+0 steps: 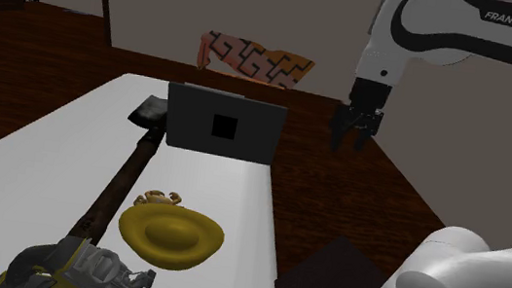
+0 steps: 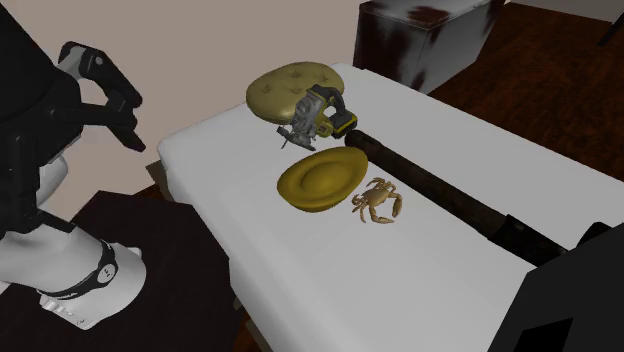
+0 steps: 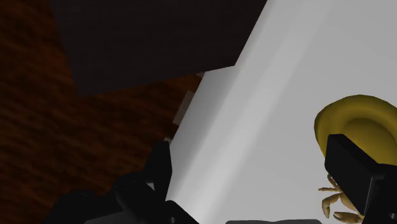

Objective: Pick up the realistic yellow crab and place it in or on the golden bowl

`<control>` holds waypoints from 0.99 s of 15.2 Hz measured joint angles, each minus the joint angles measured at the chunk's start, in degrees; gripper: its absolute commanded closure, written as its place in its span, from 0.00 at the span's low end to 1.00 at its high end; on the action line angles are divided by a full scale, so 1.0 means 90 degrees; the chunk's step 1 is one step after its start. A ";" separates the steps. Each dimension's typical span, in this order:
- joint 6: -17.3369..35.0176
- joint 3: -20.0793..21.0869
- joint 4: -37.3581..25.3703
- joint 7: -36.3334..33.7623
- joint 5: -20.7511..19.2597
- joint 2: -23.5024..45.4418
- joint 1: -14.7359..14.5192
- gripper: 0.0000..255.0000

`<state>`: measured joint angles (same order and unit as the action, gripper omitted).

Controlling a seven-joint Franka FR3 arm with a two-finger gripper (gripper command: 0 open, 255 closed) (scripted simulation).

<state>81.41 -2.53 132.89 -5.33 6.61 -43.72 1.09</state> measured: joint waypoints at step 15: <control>0.1925 0.1017 -0.0268 -0.1471 0.0770 0.2441 -0.0198 0.00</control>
<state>98.73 6.62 130.48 -18.57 13.53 -21.76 -0.69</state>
